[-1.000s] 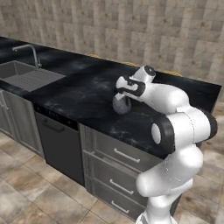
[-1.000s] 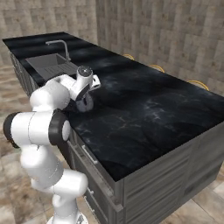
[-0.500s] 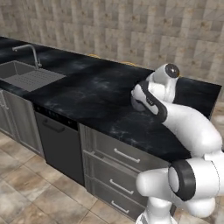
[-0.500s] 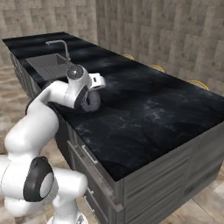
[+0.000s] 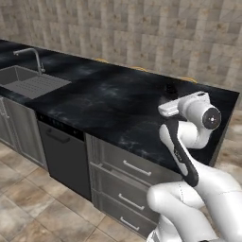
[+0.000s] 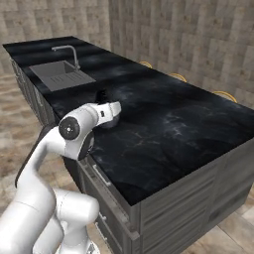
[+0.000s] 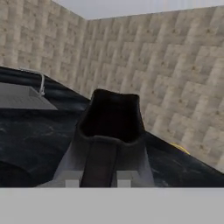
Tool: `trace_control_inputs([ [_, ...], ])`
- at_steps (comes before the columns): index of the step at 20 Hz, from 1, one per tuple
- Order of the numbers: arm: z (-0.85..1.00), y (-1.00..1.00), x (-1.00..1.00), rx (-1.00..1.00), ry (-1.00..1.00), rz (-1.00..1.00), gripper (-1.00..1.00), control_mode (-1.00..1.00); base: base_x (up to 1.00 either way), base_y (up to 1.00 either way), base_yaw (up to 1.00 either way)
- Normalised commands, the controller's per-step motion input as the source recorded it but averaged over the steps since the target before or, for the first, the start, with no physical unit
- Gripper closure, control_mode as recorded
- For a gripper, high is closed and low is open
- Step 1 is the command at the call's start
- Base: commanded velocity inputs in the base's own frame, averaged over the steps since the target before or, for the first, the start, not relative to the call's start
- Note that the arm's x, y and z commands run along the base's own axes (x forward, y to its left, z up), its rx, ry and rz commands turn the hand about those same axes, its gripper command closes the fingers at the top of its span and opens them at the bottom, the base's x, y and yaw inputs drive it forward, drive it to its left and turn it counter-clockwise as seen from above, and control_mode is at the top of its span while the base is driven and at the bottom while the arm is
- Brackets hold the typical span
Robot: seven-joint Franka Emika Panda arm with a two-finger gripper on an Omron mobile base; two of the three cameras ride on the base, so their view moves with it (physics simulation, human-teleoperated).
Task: Move the pork loin and onion from the top shelf to the second highest shelf to make space. Then, place the pitcher from the counter on the cleared top shelf.
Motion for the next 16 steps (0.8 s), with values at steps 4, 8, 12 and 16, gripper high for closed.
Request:
trace_control_inputs([
  [4, 1.00, -0.33, -0.81, 0.02, -0.11, 0.00, 1.00, -1.00, 0.00, 0.00, 0.00],
  [8, 1.00, -0.26, -0.82, 0.02, 0.00, 0.00, 1.00, -1.00, 0.00, 0.00, 0.00],
  [12, 0.92, -0.13, -0.88, 0.01, 0.11, 0.01, 1.00, -1.00, 0.00, 0.00, 0.00],
  [16, 0.24, 0.00, -0.96, 0.00, 0.24, 0.04, 1.00, -1.00, 0.00, 0.00, 0.00],
])
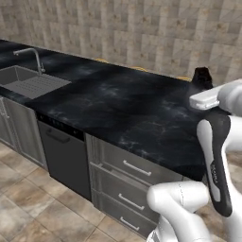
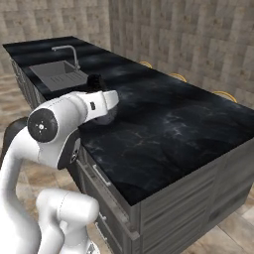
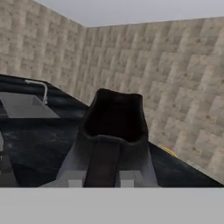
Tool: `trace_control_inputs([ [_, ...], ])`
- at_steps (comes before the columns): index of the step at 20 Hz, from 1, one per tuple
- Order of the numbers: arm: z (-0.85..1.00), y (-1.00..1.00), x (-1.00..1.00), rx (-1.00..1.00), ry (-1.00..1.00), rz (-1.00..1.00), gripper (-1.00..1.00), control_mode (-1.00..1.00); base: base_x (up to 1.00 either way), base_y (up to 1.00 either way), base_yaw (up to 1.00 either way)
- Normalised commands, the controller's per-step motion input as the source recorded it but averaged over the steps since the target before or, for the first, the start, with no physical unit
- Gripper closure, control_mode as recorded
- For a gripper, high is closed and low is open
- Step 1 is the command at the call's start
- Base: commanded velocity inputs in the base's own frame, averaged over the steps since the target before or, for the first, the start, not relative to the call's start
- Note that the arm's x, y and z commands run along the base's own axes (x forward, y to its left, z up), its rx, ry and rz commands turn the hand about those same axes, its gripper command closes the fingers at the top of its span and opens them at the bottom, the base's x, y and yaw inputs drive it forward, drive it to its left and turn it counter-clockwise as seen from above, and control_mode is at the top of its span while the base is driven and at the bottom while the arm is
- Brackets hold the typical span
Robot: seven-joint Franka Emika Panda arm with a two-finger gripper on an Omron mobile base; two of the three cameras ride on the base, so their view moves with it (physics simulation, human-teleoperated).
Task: Move the pork loin and onion from the top shelf to the second highest shelf to make space. Then, place the pitcher from the counter on the cleared top shelf.
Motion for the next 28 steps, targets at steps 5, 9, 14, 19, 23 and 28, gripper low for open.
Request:
trace_control_inputs([
  [5, -0.25, 0.03, -0.30, -0.01, 0.26, 0.00, 1.00, -1.00, 0.00, 0.00, 0.00],
  [9, -0.28, 0.30, 0.00, -0.06, 0.11, 0.00, 1.00, -1.00, 0.00, 0.00, 0.00],
  [14, -0.05, 0.22, 0.00, -0.05, 0.01, -0.01, 1.00, -1.00, 0.00, 0.00, 0.00],
  [19, 0.00, 0.05, 0.00, -0.01, -0.01, -0.02, 1.00, -1.00, 0.00, 0.00, 0.00],
  [23, 0.00, 0.00, 0.00, 0.00, -0.01, 0.00, 1.00, 1.00, -0.26, 0.00, -0.02],
  [28, 0.00, 0.00, 0.00, 0.00, 0.00, 0.00, 1.00, 1.00, -0.95, 0.00, -0.09],
])
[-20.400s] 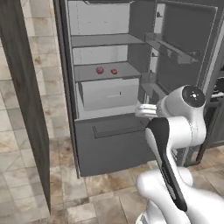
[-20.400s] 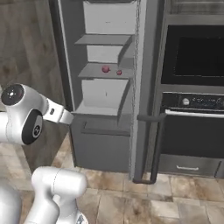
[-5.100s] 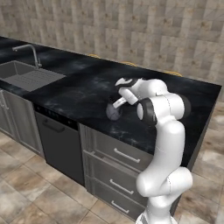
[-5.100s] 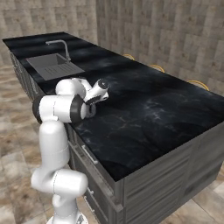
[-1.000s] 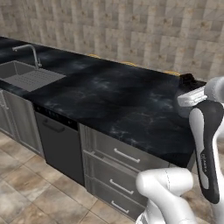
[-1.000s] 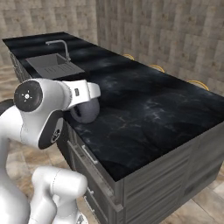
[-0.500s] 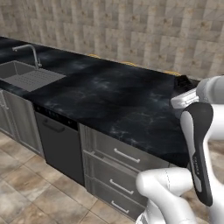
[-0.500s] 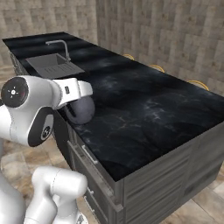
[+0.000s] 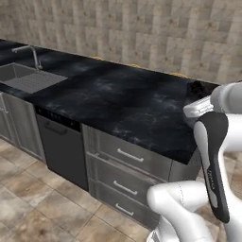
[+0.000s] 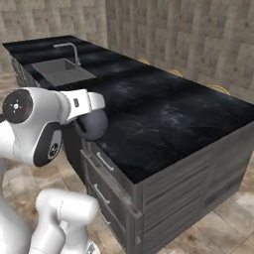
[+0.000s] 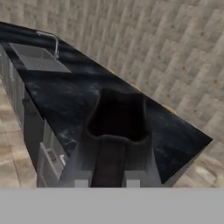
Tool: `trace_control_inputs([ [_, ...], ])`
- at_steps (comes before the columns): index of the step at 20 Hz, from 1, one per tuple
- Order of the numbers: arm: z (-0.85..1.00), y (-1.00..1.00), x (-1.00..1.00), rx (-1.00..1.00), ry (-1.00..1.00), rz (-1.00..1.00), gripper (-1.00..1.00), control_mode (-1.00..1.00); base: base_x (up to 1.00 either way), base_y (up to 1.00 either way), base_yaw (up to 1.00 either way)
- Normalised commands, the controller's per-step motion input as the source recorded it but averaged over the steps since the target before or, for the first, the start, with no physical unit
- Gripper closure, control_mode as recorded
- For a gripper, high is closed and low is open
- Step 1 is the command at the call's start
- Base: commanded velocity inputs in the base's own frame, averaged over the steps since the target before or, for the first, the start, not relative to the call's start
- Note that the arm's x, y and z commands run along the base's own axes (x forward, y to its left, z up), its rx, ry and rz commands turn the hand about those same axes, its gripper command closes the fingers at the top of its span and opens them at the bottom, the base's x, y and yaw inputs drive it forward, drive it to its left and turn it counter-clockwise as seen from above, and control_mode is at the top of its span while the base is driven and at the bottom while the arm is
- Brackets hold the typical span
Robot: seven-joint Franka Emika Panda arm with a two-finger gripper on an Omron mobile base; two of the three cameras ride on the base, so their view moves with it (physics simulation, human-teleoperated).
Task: Move the pork loin and onion from the top shelf to the second highest shelf to make space. Then, place the pitcher from the counter on the cleared top shelf.
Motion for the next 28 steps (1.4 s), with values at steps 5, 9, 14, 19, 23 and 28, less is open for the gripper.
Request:
trace_control_inputs([
  [5, 0.00, 0.00, 0.00, 0.00, 0.00, 0.00, 1.00, 1.00, -0.88, -0.20, -0.24],
  [9, 0.00, 0.00, 0.00, 0.00, 0.00, 0.00, 1.00, 1.00, -0.25, -0.69, -0.46],
  [14, 0.00, 0.00, 0.00, 0.00, 0.00, 0.00, 1.00, 1.00, 0.00, -0.82, -0.53],
  [19, 0.00, 0.00, 0.00, 0.00, 0.00, 0.00, 1.00, 1.00, 0.21, -0.73, -0.48],
  [23, 0.00, 0.00, 0.00, 0.00, 0.00, 0.00, 1.00, 1.00, 0.53, -0.38, -0.37],
  [28, 0.00, 0.00, 0.00, 0.00, 0.00, 0.00, 1.00, 1.00, 0.76, -0.01, -0.19],
])
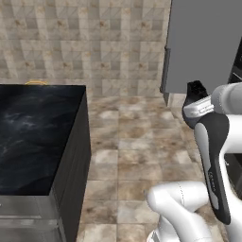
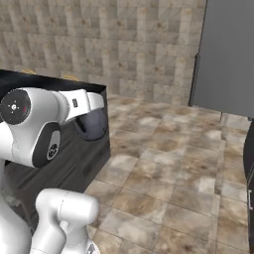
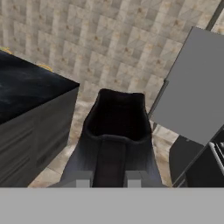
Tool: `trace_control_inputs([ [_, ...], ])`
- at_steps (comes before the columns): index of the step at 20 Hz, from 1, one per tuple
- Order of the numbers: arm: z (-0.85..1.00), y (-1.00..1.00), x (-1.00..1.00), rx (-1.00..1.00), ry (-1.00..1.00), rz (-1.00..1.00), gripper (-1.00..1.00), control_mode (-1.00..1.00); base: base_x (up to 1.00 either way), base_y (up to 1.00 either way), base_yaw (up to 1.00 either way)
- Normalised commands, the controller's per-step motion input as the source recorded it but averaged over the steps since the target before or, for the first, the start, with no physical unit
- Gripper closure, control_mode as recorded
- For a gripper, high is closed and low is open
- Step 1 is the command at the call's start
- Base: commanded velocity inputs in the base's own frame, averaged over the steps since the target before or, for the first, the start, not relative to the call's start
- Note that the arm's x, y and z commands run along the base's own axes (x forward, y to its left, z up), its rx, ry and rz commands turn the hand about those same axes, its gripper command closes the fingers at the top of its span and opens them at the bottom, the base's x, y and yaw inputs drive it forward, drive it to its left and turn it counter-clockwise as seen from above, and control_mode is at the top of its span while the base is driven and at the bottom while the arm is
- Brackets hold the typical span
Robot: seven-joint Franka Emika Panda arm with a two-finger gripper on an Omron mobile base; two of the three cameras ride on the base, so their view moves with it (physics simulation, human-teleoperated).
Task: Move the pork loin and onion from the top shelf to the second highest shelf to make space. Then, place the pitcher from the counter on the cleared top shelf.
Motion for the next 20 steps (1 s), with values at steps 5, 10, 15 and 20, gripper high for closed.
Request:
trace_control_inputs([
  [5, 0.00, 0.00, 0.00, 0.00, 0.00, 0.00, 1.00, 1.00, 0.91, 0.03, -0.08],
  [10, 0.00, 0.00, 0.00, 0.00, 0.00, 0.00, 1.00, 1.00, 1.00, 0.07, -0.06],
  [15, 0.00, 0.00, 0.00, 0.00, 0.00, 0.00, 1.00, 1.00, 1.00, 0.17, -0.07],
  [20, 0.00, 0.00, 0.00, 0.00, 0.00, 0.00, 1.00, 1.00, 0.95, 0.41, -0.07],
])
